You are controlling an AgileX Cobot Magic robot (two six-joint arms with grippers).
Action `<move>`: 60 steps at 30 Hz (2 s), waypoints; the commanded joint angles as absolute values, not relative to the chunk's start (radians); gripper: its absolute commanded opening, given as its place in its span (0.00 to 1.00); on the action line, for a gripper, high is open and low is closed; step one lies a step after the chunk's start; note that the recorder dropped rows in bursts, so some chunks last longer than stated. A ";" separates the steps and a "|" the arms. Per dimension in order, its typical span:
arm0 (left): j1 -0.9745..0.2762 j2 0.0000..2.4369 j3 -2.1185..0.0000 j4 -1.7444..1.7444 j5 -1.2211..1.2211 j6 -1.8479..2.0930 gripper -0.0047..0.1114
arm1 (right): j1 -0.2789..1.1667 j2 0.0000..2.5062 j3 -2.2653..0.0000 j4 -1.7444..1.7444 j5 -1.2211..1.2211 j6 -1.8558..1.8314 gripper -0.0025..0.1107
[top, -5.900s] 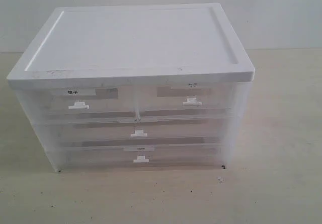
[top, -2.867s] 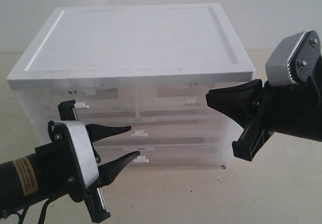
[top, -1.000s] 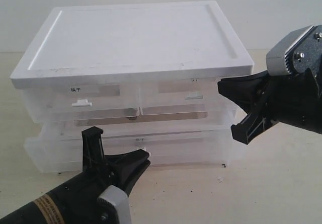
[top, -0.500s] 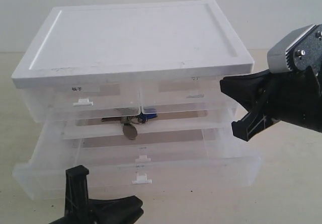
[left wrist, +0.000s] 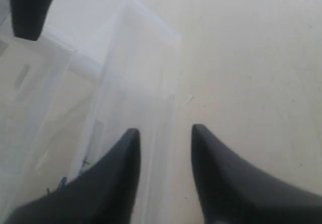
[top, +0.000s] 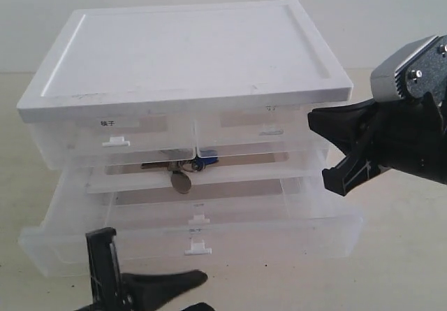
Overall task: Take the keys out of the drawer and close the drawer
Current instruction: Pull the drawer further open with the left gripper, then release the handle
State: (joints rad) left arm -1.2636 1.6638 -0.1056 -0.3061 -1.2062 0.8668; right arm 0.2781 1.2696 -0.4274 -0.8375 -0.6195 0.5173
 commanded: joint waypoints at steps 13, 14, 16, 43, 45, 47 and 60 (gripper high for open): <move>-1.240 1.322 -0.475 -0.906 -0.316 1.224 0.55 | 0.270 1.268 -0.430 -0.820 -0.602 0.518 0.02; -1.233 1.318 -0.498 -0.981 -0.277 1.306 0.55 | 0.270 1.268 -0.430 -0.820 -0.602 0.522 0.02; -1.215 1.318 -0.540 -1.146 -0.254 1.519 0.55 | 0.270 1.268 -0.430 -0.820 -0.601 0.527 0.02; -1.153 1.439 -0.588 -1.643 -0.405 2.132 0.08 | 0.270 1.268 -0.430 -0.824 -0.596 0.539 0.02; -1.164 1.439 -0.586 -1.642 -0.389 2.132 0.08 | 0.270 1.268 -0.430 -0.824 -0.596 0.539 0.02; -1.185 1.433 -0.584 -1.642 -0.378 2.132 0.08 | 0.270 1.268 -0.430 -0.824 -0.596 0.539 0.02; -1.281 1.317 -0.514 -1.705 -0.404 2.132 0.08 | 0.270 1.268 -0.430 -0.824 -0.596 0.539 0.02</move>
